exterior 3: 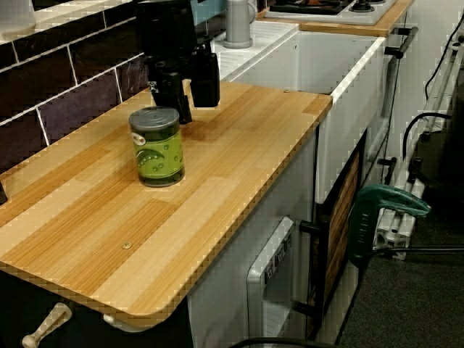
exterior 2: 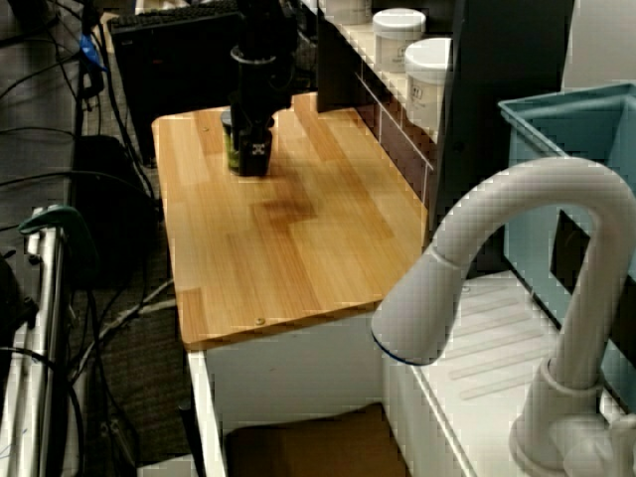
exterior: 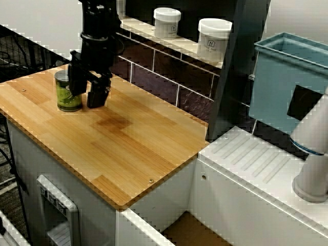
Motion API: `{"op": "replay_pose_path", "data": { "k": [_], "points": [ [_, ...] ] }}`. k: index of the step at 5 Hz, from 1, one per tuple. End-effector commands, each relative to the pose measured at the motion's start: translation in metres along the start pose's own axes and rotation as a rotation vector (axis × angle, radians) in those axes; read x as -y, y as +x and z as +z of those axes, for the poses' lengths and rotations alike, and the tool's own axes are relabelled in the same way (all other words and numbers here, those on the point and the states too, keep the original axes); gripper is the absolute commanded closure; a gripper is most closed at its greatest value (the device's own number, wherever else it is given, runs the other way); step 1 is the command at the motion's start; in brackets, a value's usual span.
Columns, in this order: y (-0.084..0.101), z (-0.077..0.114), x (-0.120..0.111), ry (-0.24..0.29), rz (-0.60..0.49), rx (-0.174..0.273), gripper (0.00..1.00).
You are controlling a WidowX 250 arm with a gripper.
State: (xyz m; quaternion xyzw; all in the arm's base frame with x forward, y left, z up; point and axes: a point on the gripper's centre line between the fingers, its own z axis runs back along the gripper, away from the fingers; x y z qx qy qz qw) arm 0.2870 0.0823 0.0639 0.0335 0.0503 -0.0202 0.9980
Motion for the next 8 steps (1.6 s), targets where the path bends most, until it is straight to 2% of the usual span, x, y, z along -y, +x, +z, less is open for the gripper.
{"op": "replay_pose_path", "data": {
  "k": [1, 4, 7, 8],
  "points": [
    [-0.007, 0.021, -0.029, 0.035, -0.018, 0.041, 0.0],
    [-0.012, 0.015, -0.051, 0.039, 0.005, 0.032, 0.0],
    [-0.03, 0.05, -0.047, -0.035, -0.013, 0.064, 0.0],
    [-0.037, 0.062, -0.053, -0.056, -0.002, 0.074, 0.0]
  ]
}}
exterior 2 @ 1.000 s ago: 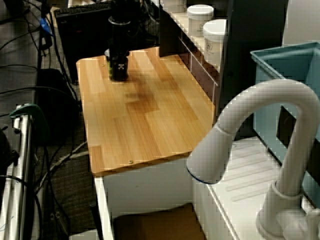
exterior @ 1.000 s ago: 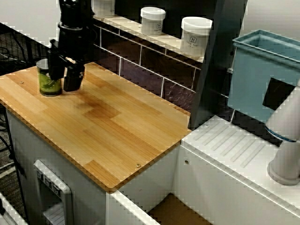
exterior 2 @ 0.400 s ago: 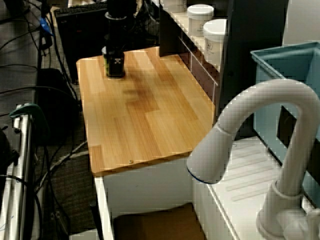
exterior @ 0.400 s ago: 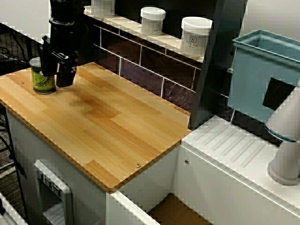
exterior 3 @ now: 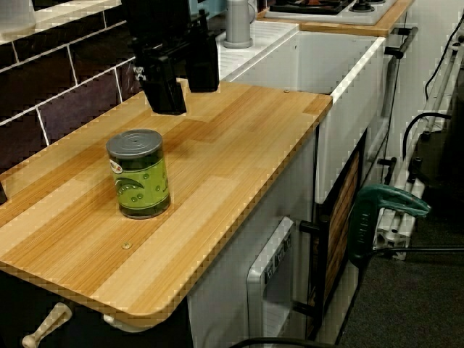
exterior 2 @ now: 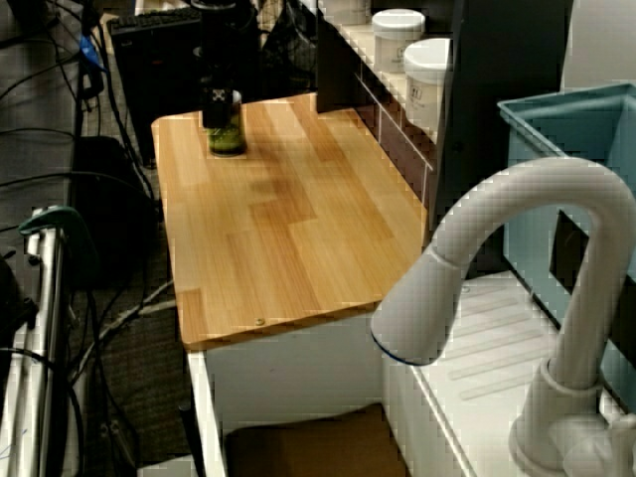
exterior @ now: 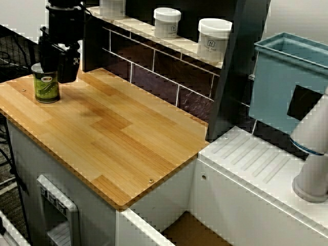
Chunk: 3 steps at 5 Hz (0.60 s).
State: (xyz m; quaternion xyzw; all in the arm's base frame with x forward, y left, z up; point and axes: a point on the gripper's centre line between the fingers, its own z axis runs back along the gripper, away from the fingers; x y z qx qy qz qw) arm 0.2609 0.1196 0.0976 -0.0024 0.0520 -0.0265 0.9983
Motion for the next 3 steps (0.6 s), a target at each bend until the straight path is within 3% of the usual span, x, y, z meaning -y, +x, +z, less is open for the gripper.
{"op": "replay_pose_path", "data": {
  "k": [1, 2, 3],
  "points": [
    [-0.015, 0.039, -0.024, 0.051, 0.004, 0.092, 0.0],
    [-0.019, 0.034, -0.044, 0.114, -0.017, 0.083, 0.0],
    [-0.017, 0.03, -0.064, 0.123, -0.093, 0.045, 0.0]
  ]
}}
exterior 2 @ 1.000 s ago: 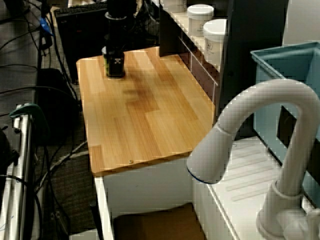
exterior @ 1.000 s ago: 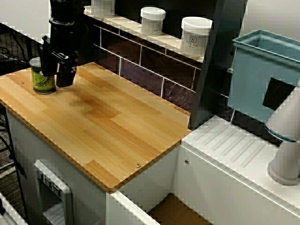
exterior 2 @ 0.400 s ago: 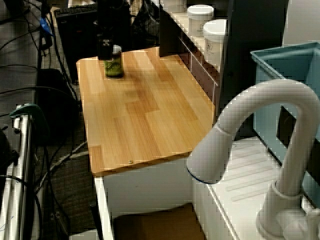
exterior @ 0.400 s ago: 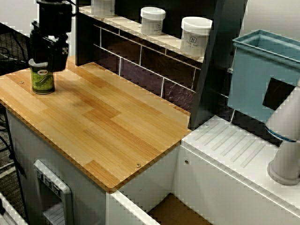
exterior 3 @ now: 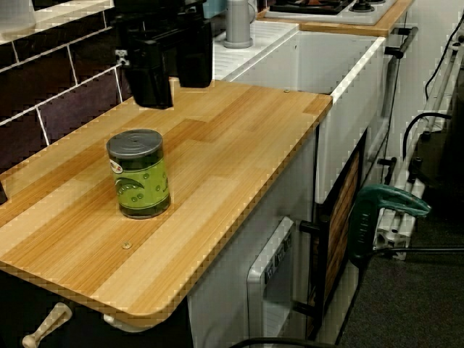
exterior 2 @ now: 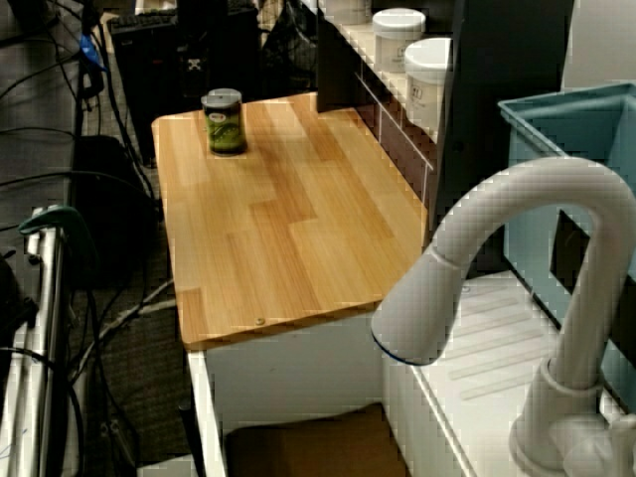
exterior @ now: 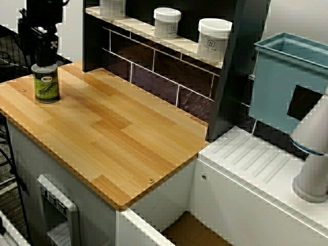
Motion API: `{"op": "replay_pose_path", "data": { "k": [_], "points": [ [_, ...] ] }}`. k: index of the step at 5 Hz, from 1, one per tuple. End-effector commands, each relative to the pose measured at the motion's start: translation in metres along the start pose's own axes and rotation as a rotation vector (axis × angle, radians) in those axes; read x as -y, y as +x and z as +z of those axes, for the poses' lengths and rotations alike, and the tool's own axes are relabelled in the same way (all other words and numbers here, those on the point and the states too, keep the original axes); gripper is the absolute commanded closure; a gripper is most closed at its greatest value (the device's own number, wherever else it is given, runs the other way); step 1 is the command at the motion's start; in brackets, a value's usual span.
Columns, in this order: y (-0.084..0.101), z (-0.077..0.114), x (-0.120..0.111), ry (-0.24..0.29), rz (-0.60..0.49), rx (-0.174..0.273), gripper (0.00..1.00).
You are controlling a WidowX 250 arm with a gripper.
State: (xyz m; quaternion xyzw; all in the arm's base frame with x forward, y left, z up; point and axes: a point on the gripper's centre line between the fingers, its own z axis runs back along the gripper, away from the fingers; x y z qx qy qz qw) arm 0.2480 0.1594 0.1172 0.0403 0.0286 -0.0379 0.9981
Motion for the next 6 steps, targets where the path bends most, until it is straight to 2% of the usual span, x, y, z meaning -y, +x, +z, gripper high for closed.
{"op": "replay_pose_path", "data": {
  "k": [1, 2, 3, 4, 5, 6],
  "points": [
    [0.001, 0.004, -0.045, 0.027, -0.118, 0.008, 0.0],
    [0.004, -0.001, -0.055, 0.015, -0.235, 0.023, 0.0],
    [0.008, -0.007, -0.065, 0.011, -0.397, 0.002, 0.0],
    [0.007, -0.013, -0.074, -0.003, -0.426, -0.006, 0.0],
    [0.005, -0.016, -0.085, 0.025, -0.368, -0.006, 0.0],
    [0.003, -0.015, -0.096, 0.011, -0.281, -0.003, 0.0]
  ]
}}
